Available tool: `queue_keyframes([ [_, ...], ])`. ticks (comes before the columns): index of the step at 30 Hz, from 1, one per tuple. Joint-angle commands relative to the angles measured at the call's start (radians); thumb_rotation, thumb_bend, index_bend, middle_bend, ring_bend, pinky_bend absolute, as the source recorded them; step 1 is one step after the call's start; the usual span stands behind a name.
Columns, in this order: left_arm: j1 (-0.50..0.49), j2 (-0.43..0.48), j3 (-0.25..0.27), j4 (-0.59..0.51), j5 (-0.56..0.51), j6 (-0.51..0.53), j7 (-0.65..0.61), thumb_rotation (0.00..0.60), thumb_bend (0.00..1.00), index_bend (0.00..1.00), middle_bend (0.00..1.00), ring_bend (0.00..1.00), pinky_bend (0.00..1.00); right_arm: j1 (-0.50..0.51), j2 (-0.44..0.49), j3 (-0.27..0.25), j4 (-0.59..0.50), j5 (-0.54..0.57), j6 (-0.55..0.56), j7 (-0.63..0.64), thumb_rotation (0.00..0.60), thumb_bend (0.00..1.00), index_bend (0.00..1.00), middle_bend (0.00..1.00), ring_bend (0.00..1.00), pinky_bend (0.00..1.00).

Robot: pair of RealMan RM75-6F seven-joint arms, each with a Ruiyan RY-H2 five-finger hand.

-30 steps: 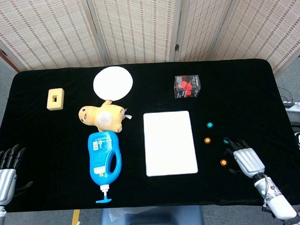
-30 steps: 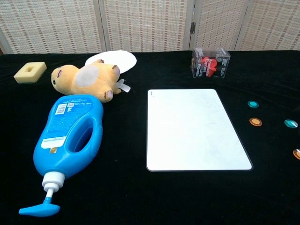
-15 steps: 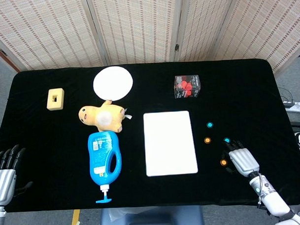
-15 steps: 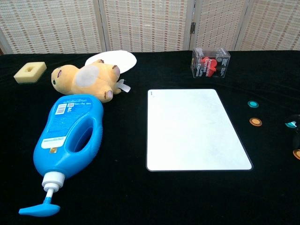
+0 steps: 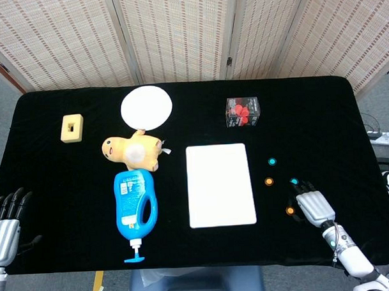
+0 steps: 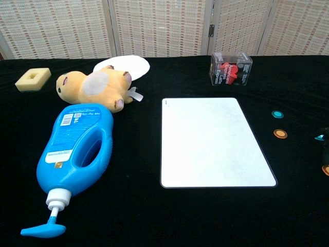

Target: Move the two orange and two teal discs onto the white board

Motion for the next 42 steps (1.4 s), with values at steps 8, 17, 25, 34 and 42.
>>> queue_keyframes([
  [8,0.001,-0.002,-0.001,0.005,-0.002,-0.002,-0.005,0.600,0.09,0.00,0.00,0.01,0.00,0.007,-0.003,-0.003,-0.002,0.000,0.000,0.000,0.600,0.38,0.50,0.14,0.13,0.00],
  [17,0.002,-0.004,-0.002,0.011,-0.005,-0.001,-0.011,0.600,0.09,0.00,0.00,0.01,0.00,0.007,0.023,0.000,-0.043,-0.024,0.043,0.011,0.600,0.40,0.54,0.17,0.13,0.00],
  [25,0.003,-0.003,-0.003,0.008,-0.006,0.000,-0.011,0.600,0.09,0.00,0.00,0.01,0.00,0.048,0.060,0.010,-0.116,-0.062,0.032,0.012,0.600,0.40,0.54,0.17,0.13,0.00],
  [34,0.004,0.000,-0.004,-0.002,0.001,0.009,-0.001,0.600,0.09,0.00,0.00,0.01,0.00,0.224,-0.004,0.093,-0.229,-0.073,-0.103,-0.115,0.600,0.40,0.54,0.16,0.13,0.00],
  [42,0.008,-0.001,-0.003,0.005,-0.001,0.009,-0.008,0.600,0.09,0.00,0.00,0.01,0.00,0.320,-0.070,0.130,-0.261,0.040,-0.207,-0.280,0.600,0.40,0.54,0.16,0.13,0.00],
])
